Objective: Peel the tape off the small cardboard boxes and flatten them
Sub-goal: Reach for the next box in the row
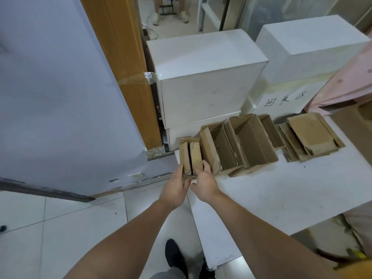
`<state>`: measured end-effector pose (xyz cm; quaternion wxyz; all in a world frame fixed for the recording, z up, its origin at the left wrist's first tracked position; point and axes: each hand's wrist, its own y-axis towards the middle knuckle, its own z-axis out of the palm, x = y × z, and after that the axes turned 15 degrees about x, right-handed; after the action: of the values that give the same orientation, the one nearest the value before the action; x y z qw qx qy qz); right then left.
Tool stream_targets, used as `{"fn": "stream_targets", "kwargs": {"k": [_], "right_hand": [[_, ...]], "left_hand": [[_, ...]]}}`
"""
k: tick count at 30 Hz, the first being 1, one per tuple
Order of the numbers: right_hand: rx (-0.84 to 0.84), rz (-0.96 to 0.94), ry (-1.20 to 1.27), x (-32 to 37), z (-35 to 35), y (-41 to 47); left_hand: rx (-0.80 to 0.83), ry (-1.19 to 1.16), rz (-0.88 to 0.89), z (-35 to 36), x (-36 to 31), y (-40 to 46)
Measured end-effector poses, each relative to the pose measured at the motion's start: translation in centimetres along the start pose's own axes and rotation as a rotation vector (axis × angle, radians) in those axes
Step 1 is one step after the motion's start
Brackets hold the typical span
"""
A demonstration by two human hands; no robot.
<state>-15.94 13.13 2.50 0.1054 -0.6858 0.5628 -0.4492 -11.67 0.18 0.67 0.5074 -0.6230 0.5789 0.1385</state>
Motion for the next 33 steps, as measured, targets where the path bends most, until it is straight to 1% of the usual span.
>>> {"fn": "stream_targets", "kwargs": {"k": [2, 7, 13, 16, 21, 26, 30, 33], "right_hand": [[0.037, -0.008, 0.060, -0.1, 0.3, -0.1], [0.007, -0.061, 0.134, -0.1, -0.1, -1.4], [-0.095, -0.146, 0.265, 0.6, -0.4, -3.5], [-0.152, -0.196, 0.338, 0.8, -1.0, -5.2], [-0.287, -0.330, 0.442, 1.4, -2.2, -7.9], [-0.395, -0.443, 0.507, 1.8, -4.4, -11.7], [-0.446, -0.502, 0.607, 0.5, -6.7, -15.5], [-0.511, -0.516, 0.633, -2.0, -8.4, -18.8]], "left_hand": [[0.008, 0.038, -0.011, 0.0, 0.1, -0.1], [-0.005, 0.077, 0.011, -0.4, 0.3, -0.8], [-0.109, 0.033, 0.034, -1.0, -0.3, -2.2], [-0.158, -0.010, 0.101, -1.4, -1.6, -3.5], [-0.247, -0.077, 0.150, -2.0, -4.9, -5.9], [-0.376, -0.107, 0.240, -1.6, -8.9, -7.9], [-0.466, -0.102, 0.319, 0.4, -13.2, -8.8], [-0.492, -0.101, 0.377, 3.5, -17.2, -9.4]]}}
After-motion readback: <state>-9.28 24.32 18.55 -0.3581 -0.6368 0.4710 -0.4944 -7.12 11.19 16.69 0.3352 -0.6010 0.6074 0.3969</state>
